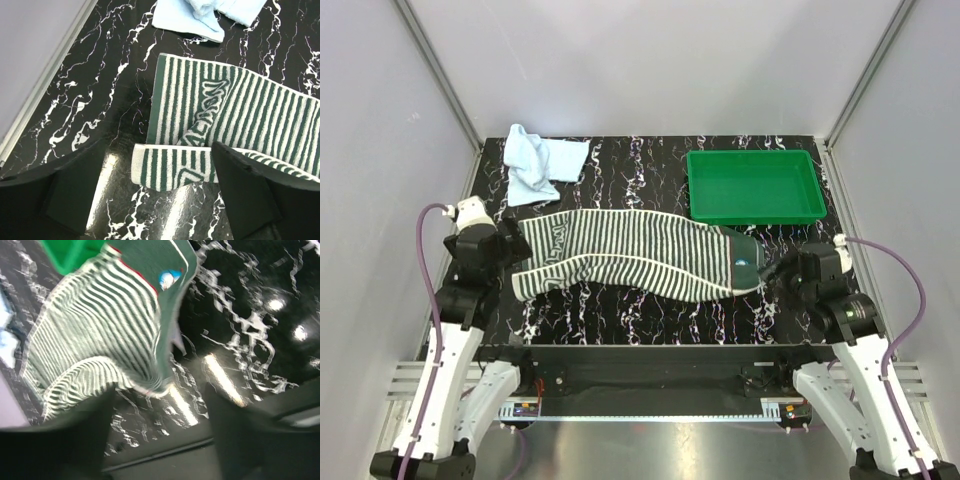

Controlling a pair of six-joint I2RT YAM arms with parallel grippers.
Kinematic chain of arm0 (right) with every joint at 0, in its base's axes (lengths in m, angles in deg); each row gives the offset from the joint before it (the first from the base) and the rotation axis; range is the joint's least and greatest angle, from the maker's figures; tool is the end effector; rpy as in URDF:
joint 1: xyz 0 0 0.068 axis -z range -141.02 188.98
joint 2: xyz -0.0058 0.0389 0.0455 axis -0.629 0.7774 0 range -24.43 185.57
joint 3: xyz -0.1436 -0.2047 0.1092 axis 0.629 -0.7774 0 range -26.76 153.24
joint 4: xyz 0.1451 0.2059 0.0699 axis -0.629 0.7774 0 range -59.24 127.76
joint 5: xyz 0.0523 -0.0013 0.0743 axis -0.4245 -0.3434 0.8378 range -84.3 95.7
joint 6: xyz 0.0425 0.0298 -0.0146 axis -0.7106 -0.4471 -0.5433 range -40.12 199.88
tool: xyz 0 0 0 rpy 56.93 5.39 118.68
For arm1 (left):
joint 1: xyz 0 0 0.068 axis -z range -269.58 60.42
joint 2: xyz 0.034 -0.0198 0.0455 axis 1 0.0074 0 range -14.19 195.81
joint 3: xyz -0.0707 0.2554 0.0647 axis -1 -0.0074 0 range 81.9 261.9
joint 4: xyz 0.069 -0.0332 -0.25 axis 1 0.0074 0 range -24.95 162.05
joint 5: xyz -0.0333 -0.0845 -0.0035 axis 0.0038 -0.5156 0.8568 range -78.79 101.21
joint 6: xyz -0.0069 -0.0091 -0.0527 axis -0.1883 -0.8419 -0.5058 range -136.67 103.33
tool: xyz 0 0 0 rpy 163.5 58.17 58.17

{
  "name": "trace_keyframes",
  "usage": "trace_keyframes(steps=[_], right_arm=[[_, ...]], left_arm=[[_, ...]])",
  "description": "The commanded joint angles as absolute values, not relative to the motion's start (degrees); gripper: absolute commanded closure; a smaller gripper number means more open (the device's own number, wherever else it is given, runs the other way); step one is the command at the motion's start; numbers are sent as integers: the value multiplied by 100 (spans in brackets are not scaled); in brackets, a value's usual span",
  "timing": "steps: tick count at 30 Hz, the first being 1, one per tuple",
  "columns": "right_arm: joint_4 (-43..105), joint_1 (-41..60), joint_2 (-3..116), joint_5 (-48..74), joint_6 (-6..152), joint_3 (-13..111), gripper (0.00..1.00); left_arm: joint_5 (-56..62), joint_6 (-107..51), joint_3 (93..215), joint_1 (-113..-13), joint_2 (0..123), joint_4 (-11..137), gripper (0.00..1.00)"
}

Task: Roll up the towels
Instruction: Flatten the towel

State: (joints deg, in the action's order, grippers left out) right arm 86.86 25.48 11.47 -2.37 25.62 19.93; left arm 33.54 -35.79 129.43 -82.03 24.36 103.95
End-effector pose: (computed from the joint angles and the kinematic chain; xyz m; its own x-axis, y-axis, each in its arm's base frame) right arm 0.1103 0.0213 0.2955 -0.5135 0.7031 -0.4919 0.4822 0.7106 0.5124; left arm 0.1395 -0.0050 0.3222 -0.4000 -0.2525 -0.8810 -0.3555 0.9288 -0.1048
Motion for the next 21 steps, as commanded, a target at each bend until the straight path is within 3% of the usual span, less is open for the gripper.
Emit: trace_keyframes(steps=[1,2,3,10,14,21], right_arm=[[8815,2544,1195,-317,2310,1675,13],[8780,2544,1213,-309,2310,1605,4],[8702,2544,1230,-309,2310,1595,3],[7893,2536,2334,-528,2871,2139,3],[7271,2605,3626,-406,3144,2500,3],[6496,3387,4841,174,3356,2676,7]], left_arm=[[2978,-3777,13042,-8360,2772,9986,1],[2837,-3812,13016,-8395,2904,9951,1],[2696,-3803,13007,-8448,3097,9959,1],[1158,-3953,13085,-9572,4232,9863,1],[1201,-4023,13095,-9801,4968,9828,1],[1032,-4032,13894,-10329,6227,9723,1]])
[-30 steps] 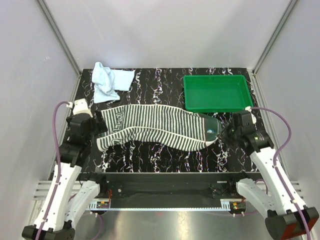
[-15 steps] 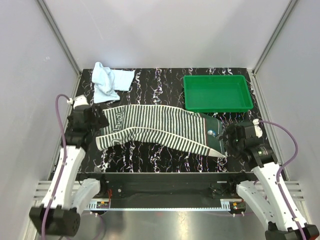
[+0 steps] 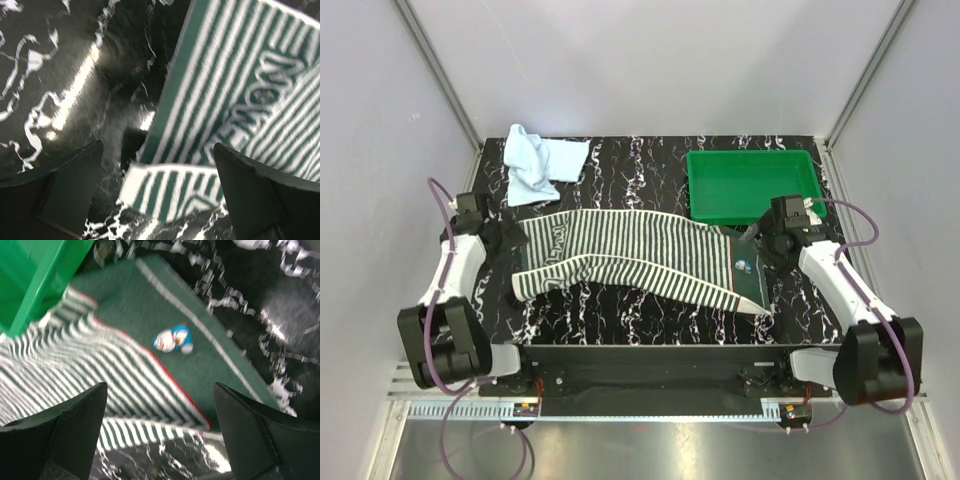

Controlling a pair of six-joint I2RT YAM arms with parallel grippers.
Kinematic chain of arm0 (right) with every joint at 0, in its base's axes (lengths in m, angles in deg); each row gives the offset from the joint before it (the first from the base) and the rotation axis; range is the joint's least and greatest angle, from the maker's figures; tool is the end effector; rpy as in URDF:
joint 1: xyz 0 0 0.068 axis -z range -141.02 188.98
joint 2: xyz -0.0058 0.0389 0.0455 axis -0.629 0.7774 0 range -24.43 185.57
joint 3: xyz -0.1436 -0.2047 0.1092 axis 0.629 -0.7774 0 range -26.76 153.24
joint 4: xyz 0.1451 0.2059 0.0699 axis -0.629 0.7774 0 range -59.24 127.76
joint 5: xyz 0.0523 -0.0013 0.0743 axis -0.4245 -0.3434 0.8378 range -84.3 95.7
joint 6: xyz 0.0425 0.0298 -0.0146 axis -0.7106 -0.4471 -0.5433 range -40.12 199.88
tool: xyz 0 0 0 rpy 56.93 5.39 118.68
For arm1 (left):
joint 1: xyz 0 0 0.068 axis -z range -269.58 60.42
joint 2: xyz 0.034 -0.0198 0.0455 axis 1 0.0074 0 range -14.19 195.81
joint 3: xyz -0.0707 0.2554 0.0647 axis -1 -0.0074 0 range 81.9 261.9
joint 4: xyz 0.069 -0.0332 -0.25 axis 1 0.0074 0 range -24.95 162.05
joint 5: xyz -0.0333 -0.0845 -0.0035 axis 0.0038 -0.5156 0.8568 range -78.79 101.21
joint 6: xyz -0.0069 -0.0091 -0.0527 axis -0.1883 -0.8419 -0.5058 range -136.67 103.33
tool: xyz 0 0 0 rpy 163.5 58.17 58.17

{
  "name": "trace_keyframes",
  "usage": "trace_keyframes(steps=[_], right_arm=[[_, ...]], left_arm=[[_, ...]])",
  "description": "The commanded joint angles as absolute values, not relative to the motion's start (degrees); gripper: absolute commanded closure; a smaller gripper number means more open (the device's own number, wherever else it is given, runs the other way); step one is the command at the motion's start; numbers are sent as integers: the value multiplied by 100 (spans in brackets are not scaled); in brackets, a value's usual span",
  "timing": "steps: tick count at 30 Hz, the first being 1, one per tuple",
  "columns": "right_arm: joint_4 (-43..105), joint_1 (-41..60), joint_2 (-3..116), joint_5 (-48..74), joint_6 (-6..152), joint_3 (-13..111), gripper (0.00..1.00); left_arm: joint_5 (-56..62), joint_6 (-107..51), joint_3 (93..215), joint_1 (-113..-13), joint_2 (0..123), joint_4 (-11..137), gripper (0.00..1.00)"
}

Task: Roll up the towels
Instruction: Flatten the towel

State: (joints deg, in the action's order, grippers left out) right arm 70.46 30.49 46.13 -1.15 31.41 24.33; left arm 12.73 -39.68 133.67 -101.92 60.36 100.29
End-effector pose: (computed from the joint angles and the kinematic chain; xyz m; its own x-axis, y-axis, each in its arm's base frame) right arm 0.2370 0.0310 0.2436 -0.6276 0.6577 -0.4165 0.5787 0.7520 0.3156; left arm 0.2508 0.0557 0.2354 -0.6738 -0.5474 -0.4964 -0.5331 0.8253 -0.1864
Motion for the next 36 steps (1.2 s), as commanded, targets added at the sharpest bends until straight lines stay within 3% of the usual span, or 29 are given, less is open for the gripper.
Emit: trace_keyframes(steps=[1,6,9,11,13,25,32,36], right_arm=[[6425,3510,4930,244,3382,2659,8],[6109,4344,5465,718,3601,2781,17],[5907,4530,5913,843,3760,3079,27],[5766,4548,6213,956,3856,3396,28],[5582,4548,6661,1141,3839,3641,39],[4194,4548,8744,2371,3146,4880,48],[3894,4539,9737,3083,2653,6050,48],[4042,4539,9653,3094,2933,5956,27]], left_arm=[[1094,-4075,13894,-10338,6367,9591,1],[728,-4181,14367,-10390,7088,9247,1],[358,-4094,14571,-10390,7291,9282,1],[295,-4032,14632,-10382,7222,9291,1],[295,-3918,14615,-10390,7125,9274,1],[278,-3926,14378,-10382,6852,9080,1],[119,-3944,14316,-10373,6992,9001,1],[416,-3847,14325,-10347,7010,9080,1]])
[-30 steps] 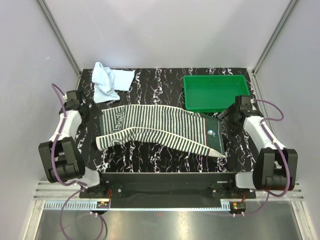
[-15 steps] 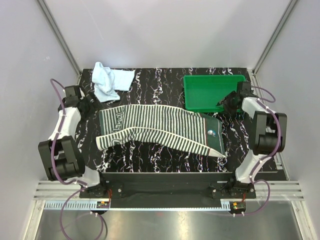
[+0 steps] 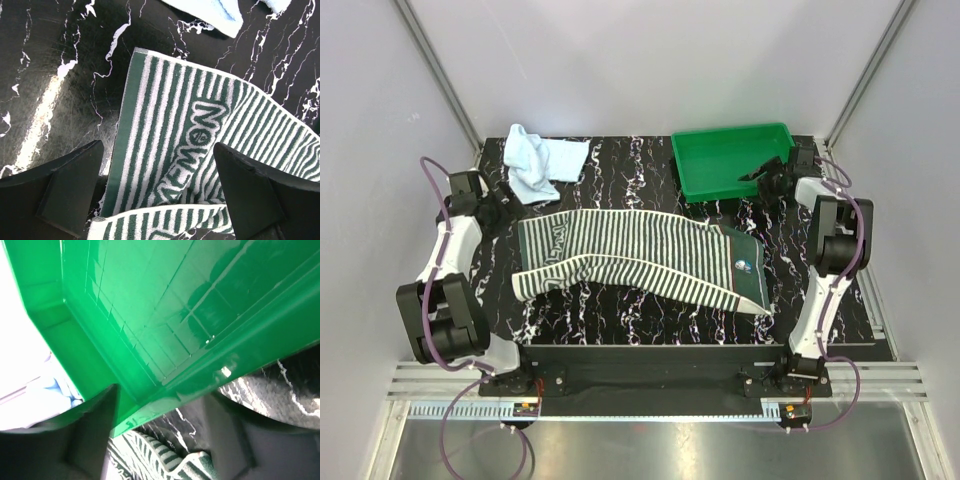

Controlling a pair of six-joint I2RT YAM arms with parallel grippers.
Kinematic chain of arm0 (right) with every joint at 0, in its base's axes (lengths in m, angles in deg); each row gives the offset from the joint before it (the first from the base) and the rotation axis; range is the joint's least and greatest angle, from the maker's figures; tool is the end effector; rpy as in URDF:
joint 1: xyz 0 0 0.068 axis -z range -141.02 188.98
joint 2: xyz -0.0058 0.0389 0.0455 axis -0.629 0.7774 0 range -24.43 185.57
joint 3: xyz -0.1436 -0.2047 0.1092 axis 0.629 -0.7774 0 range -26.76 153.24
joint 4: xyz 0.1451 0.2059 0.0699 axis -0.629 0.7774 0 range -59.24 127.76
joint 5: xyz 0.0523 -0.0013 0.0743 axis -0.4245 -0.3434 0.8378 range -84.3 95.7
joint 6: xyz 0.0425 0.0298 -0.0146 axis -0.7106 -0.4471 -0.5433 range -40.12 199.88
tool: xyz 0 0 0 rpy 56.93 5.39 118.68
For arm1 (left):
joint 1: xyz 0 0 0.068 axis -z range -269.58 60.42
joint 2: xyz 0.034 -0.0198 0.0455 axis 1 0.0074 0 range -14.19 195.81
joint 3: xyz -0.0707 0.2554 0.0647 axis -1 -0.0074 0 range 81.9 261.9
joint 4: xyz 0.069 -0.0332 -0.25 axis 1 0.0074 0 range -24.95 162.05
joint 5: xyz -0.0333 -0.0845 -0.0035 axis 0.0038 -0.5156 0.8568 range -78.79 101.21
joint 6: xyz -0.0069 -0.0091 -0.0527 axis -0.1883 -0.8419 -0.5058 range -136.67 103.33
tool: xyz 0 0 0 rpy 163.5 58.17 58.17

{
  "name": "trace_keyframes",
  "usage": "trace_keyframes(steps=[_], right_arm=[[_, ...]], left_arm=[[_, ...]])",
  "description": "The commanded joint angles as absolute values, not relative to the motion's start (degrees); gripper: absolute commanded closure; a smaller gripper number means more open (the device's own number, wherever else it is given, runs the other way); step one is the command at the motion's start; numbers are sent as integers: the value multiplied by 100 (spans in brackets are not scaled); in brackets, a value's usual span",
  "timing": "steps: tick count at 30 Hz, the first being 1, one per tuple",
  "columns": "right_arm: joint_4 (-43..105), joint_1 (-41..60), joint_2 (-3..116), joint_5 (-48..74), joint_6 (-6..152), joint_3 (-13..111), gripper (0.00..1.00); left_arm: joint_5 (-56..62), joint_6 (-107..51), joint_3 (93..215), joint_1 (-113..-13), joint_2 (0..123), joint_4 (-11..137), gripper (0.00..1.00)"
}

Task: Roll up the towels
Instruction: Flatten the towel

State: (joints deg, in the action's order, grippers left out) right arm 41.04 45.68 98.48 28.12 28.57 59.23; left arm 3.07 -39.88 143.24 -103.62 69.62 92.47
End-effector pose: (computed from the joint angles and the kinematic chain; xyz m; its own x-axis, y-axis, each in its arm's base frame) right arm 0.4663 -0.0412 0.1576 -0.5722 0.7937 -0.2064 0.4753 0.5261 0.7052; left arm 0.3032 0.0705 0.2542 -0.6221 -0.5577 -0.5495 -0.4317 0.8299 -0.3535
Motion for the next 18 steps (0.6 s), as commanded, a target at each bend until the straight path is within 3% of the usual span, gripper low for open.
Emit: trace_keyframes(steps=[1,5,12,18], right_arm=[[4052,4548,9503,2867,3108,5798,18],[4481,4557,8677,2206,3680,5243,9],[5097,4557,7278,1476,4129,4198,9],[5071,4557,6619,1651,4226,3547,10]], left_arm=[[497,-3821,14334,-10347,7036,9124,1],[620,-3865,14307,-10347,7221,9168,1],[831,-3856,14228,-10347,7476,9282,1],[831,-3803,14316,-10347,7923,9177,3]])
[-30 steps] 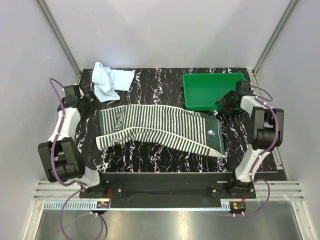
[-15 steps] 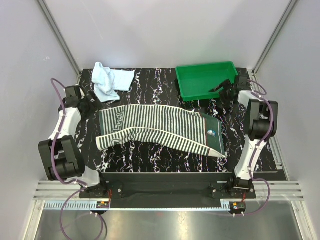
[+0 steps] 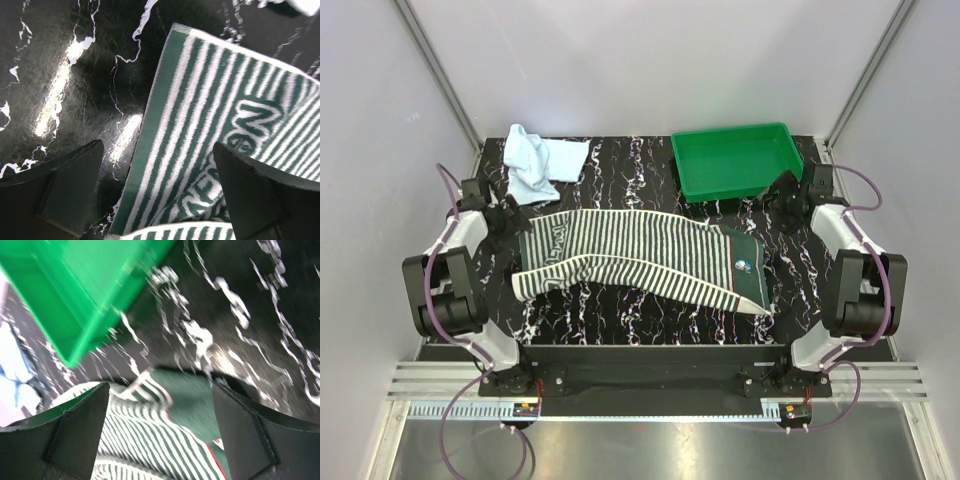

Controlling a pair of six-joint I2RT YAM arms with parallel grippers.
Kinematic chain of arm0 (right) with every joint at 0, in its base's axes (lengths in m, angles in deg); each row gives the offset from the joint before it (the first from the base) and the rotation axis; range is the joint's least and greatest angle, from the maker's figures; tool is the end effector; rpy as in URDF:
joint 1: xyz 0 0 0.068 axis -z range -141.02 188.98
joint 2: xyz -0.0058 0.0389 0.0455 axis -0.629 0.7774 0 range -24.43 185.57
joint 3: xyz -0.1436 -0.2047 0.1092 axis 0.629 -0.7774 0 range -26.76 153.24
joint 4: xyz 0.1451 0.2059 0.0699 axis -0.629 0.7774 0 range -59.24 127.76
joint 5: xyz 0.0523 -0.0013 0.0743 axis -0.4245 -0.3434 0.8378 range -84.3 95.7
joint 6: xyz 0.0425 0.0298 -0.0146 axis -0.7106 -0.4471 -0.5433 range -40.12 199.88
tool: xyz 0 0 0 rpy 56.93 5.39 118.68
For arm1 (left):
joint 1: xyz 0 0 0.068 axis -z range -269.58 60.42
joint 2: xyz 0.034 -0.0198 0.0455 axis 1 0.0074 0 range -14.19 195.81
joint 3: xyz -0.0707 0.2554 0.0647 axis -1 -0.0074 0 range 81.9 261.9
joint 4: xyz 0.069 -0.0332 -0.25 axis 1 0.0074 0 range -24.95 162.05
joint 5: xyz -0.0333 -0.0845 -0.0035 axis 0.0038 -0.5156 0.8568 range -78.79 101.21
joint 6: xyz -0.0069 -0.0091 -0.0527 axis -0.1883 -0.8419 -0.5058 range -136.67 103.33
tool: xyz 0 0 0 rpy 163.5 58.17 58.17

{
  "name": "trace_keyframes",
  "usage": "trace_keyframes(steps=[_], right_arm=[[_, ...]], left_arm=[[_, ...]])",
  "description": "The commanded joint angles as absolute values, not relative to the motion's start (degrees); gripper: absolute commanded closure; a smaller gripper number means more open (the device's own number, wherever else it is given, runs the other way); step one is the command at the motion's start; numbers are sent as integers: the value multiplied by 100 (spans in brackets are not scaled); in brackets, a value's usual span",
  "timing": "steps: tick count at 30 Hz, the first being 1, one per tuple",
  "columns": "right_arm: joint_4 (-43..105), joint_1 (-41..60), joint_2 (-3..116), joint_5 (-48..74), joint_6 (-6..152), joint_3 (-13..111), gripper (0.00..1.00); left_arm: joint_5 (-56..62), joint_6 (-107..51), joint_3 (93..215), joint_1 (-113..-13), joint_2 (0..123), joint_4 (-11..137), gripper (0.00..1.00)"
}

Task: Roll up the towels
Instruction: Flatten the towel

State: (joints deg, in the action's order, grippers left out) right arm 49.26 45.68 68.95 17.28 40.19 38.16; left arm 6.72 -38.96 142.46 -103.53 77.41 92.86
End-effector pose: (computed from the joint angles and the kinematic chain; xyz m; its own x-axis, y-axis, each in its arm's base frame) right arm 0.3521 -0.0343 0.2335 -0.5725 0.6971 -0.4316 0.4468 0.7066 0.5486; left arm 0.3160 0.0755 0.2087 -0.6922 -0.5615 -0.4533 -0.5010 0.8260 -0.2582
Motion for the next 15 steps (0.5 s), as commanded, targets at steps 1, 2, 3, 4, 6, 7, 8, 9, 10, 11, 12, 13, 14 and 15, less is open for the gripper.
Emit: trace_keyframes(steps=[1,2,3,4,6,7,8,9,10,11,12,13,14,15], right_arm=[[5071,4557,6557,1730,4235,3511,10],[5123,4557,6444,1757,4269,3485,11],[5159,4557,6382,1783,4305,3415,11],[5229,4557,6320,1818,4340,3380,12],[5325,4557,6119,1775,4375,3274,12],[5430,4557,6048,1705,4419,3230,12],[5492,4557,5925,1617,4445,3186,12],[5563,4557,5872,1538,4463,3116,12],[5694,4557,5845,1337,4498,3089,12],[5756,4548,5854,1239,4516,3072,12],[5791,4557,5871,1160,4525,3028,12],[5853,4557,5915,1072,4568,3010,12],[5871,4557,6054,1045,4595,3019,12],[5906,4557,6152,1054,4630,3019,13]], left_arm=[[875,-3812,14412,-10347,8011,9177,5],[867,-3812,14465,-10364,8256,9160,6],[736,-3829,14570,-10347,8371,9159,8],[717,-3882,14736,-10347,8477,9238,9],[673,-3944,14913,-10303,8627,9282,9],[786,-3979,14983,-10242,8653,9352,9],[1005,-3970,15193,-10171,8688,9396,9],[1094,-3935,15299,-10058,8845,9527,9],[1104,-3926,15440,-10004,8951,9607,10],[1104,-3918,15641,-9969,9066,9677,13],[1104,-3926,15713,-9899,9276,9765,15],[1104,-3935,15748,-9863,9330,9740,18],[1104,-3926,15705,-9846,9383,9705,25],[1104,-3918,15679,-9785,9427,9661,28]])
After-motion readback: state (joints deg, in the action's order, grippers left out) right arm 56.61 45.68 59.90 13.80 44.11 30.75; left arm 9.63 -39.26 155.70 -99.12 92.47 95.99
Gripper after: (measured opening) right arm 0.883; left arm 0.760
